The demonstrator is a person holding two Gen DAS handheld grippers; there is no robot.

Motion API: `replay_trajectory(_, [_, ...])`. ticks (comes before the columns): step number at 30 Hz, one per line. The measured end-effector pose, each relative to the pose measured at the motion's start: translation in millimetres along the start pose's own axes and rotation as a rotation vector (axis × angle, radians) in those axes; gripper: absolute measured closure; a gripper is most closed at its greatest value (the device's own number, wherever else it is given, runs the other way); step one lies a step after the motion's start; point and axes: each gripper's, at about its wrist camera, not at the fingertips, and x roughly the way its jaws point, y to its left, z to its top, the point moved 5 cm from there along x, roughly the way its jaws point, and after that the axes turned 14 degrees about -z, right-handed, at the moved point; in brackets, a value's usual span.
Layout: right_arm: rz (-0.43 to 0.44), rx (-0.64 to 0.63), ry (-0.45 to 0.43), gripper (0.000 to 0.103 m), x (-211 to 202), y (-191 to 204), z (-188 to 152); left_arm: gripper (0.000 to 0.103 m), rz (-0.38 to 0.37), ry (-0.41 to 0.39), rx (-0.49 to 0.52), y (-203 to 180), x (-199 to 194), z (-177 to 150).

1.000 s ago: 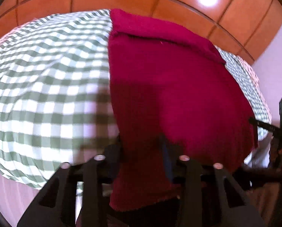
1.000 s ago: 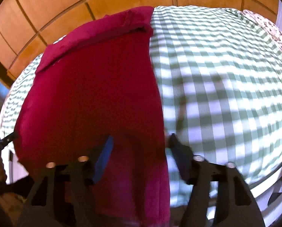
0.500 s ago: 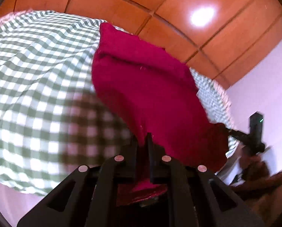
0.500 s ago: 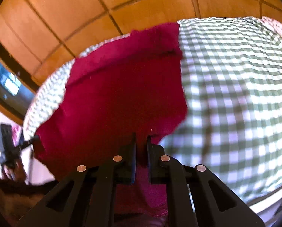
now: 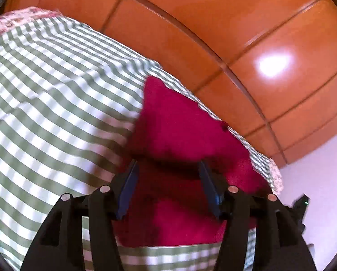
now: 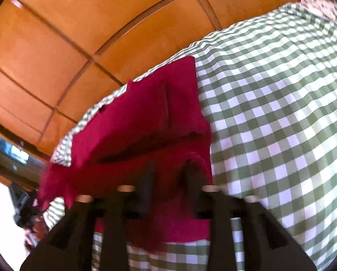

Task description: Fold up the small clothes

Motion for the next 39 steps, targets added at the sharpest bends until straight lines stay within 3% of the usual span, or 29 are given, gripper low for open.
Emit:
replay_trajectory(1, [-0.006, 0.019, -0.027, 0.015, -4.2, -3.4, -0.7, 0.048, 0.005, -0.001, 0.000, 4.9, -2.8, -1.1])
replay_trajectory(3, [0.000, 0.050, -0.069, 0.013, -15.9, -16.0, -1.8, 0.046, 0.014, 0.010, -0.001, 15.1, -8.5, -7.5])
replay_trajectory(6, [0.007, 0.065, -0.041, 0.013, -25.0, -38.4, -21.1, 0.045, 0.023, 0.060, 0.019, 30.8, -14.3, -31.3])
replay_trajectory(9, [-0.028, -0.009, -0.006, 0.013, -24.5, -46.8, -49.9, 0.044, 0.024, 0.118, 0.055, 34.7, -12.9, -62.9])
replay_trajectory(12, [-0.083, -0.109, -0.025, 0.014, -21.7, -38.8, -69.1, 0.046, 0.034, 0.147, 0.090, 31.3, 0.1, -73.9])
replay_trajectory(13, [-0.102, -0.143, -0.038, 0.019, -17.4, -32.4, -71.4, 0.047, 0.032, 0.148, 0.104, 28.8, 4.7, -74.7])
replay_trajectory(16, [-0.156, -0.224, -0.045, 0.042, 5.8, -17.0, -70.4, 0.067, 0.043, 0.150, 0.130, 22.3, 21.1, -73.0])
replay_trajectory(18, [-0.169, -0.242, -0.049, 0.066, 16.6, -12.8, -68.2, 0.086, 0.075, 0.158, 0.143, 23.1, 23.7, -72.7])
replay_trajectory(20, [-0.172, -0.234, -0.041, 0.082, 17.0, -10.8, -65.7, 0.090, 0.061, 0.153, 0.128, 23.4, 19.6, -74.2])
replay_trajectory(27, [-0.125, -0.279, -0.015, 0.088, -20.7, -17.4, -91.9, 0.093, -0.006, 0.164, 0.126, 21.3, -19.0, -95.7])
replay_trajectory(32, [-0.126, -0.351, 0.074, 0.089, -42.3, -37.3, -138.2, 0.092, -0.040, 0.242, 0.108, 26.9, -54.0, -146.8])
replay_trajectory(34, [-0.127, -0.365, 0.110, 0.090, -50.0, -45.3, -155.6, 0.088, -0.054, 0.261, 0.084, 30.8, -64.3, -163.0])
replay_trajectory(36, [-0.112, -0.359, 0.125, 0.089, -56.6, -48.4, -161.5, 0.075, -0.048, 0.232, 0.077, 32.6, -72.4, -162.2])
replay_trajectory(39, [-0.108, -0.331, 0.077, 0.076, -64.7, -47.2, -147.0, 0.067, -0.051, 0.178, 0.079, 31.4, -72.2, -141.7])
